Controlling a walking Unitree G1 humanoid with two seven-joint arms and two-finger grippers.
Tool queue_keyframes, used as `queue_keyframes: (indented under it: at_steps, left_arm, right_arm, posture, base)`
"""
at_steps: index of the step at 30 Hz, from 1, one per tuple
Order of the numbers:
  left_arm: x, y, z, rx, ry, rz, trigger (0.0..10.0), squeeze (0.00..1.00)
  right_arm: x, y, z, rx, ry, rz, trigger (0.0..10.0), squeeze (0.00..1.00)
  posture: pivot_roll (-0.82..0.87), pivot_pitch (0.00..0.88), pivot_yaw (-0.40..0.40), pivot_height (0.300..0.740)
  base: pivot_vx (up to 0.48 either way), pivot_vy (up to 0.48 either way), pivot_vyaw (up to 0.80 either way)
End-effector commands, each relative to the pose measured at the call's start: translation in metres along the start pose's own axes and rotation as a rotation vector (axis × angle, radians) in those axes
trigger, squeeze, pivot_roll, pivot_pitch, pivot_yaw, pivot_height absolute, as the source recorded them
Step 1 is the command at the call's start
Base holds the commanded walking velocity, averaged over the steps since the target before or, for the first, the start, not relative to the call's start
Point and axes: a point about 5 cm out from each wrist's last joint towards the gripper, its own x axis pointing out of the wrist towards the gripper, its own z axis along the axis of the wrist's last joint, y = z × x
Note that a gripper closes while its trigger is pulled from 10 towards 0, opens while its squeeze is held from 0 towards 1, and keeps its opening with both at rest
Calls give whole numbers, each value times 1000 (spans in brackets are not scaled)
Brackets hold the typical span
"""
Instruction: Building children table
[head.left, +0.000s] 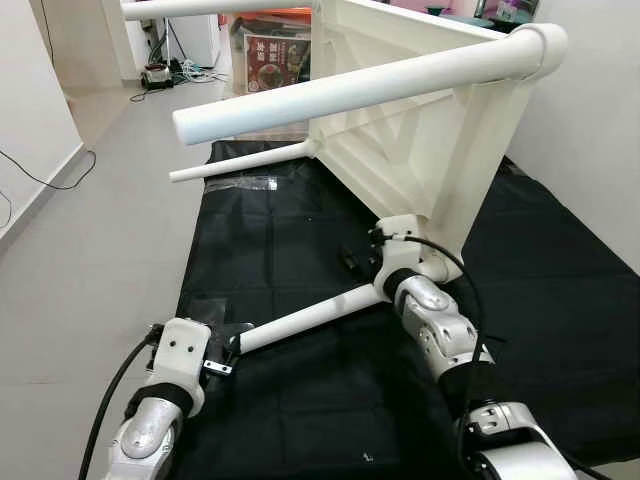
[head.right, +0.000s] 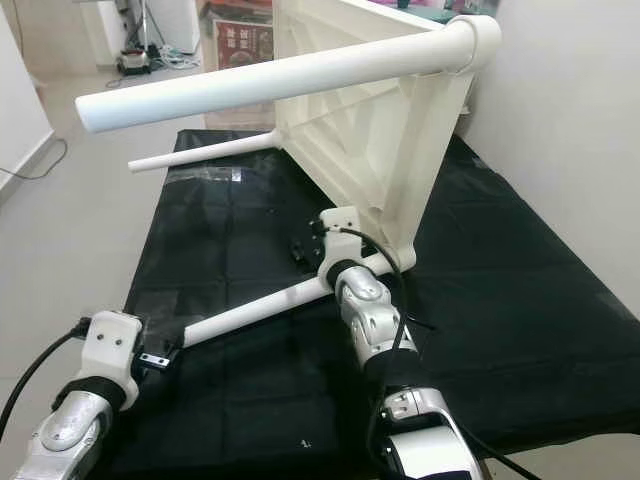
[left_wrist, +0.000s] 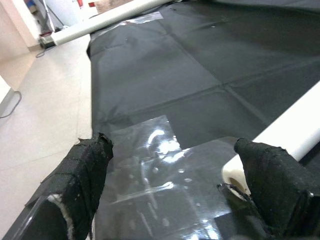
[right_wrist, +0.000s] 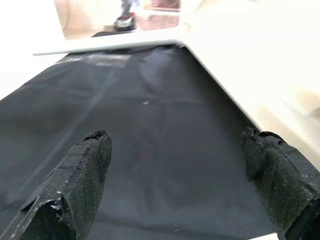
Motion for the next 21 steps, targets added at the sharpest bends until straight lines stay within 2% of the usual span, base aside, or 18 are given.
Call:
queue_keyframes:
  at_steps: [1,3,10,11,12,13,14,16,21]
  left_arm:
    - [-1,2,0,20,2,13,10000,0]
    - [0,6,2,21,-8,44,10000,0]
    - [1,13,12,11,-57,107,10000,0]
    - [0,12,16,5,-77,113,10000,0]
    - [0,12,16,5,-77,113,10000,0]
    - [-3,10,23,0,-106,120,10000,0]
    - [-3,10,23,0,-106,120,10000,0]
    - [-4,8,25,3,-120,120,10000,0]
    - [-4,4,24,9,-120,116,10000,0]
  right_arm:
    - [1,-5,7,46,-49,-35,10000,0]
    - [-2,-5,17,93,-127,-28,10000,0]
    - [-12,14,19,32,-194,115,10000,0]
    - [-17,23,18,15,-207,176,10000,0]
    - [-17,23,18,15,-207,176,10000,0]
    - [-26,40,14,-23,-215,304,10000,0]
    - [-26,40,14,-23,-215,304,10000,0]
    - [-31,48,10,-40,-206,374,10000,0]
    - [-31,48,10,-44,-205,377,10000,0]
  posture:
    - [58,0,-66,740]
    - [54,0,-63,740]
    - [53,0,-63,740]
    - [53,0,-64,740]
    - [53,0,-64,740]
    - [54,0,-66,740]
    - [54,0,-66,740]
    - [55,0,-66,740]
    - [54,0,-68,740]
  base:
    - [0,0,0]
    - [0,0,0]
    - [0,0,0]
    - [0,0,0]
    - [0,0,0]
    - [0,0,0]
    - [0,0,0]
    - [0,-292,0]
    - [0,-442,0]
